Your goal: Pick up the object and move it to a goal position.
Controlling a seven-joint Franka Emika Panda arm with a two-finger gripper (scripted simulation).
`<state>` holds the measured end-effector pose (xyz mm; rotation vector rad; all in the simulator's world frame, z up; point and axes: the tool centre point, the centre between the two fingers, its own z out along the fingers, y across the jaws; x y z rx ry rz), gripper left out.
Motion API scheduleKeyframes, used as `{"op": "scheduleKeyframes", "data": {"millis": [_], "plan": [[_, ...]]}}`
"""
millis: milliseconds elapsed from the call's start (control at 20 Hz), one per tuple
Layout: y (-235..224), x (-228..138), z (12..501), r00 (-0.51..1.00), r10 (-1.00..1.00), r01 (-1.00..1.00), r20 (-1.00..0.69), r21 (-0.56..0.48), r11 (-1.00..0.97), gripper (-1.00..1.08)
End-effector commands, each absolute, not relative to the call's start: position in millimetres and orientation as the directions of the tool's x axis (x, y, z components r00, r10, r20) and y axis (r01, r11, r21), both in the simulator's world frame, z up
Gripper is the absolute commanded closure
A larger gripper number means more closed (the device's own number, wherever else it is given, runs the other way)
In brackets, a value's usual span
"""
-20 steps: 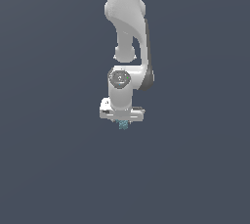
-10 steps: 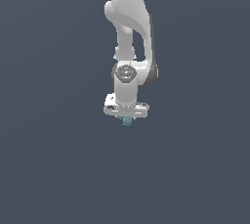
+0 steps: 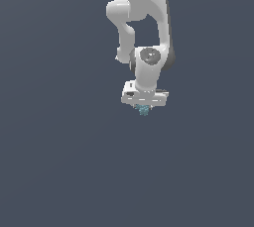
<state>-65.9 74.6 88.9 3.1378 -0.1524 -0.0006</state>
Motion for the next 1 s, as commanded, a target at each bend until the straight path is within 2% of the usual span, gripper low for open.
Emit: {"op": "scheduleKeyframes", "data": {"millis": [0, 500, 950], "plan": [[97, -81, 101, 0.995, -0.096, -0.096, 0.0, 0.0, -0.995, 1.08], [170, -126, 140, 0.995, -0.096, -0.096, 0.001, 0.001, -0.995, 1.08], [193, -137, 152, 0.995, -0.097, -0.097, 0.0, 0.0, -0.995, 1.08]]}}
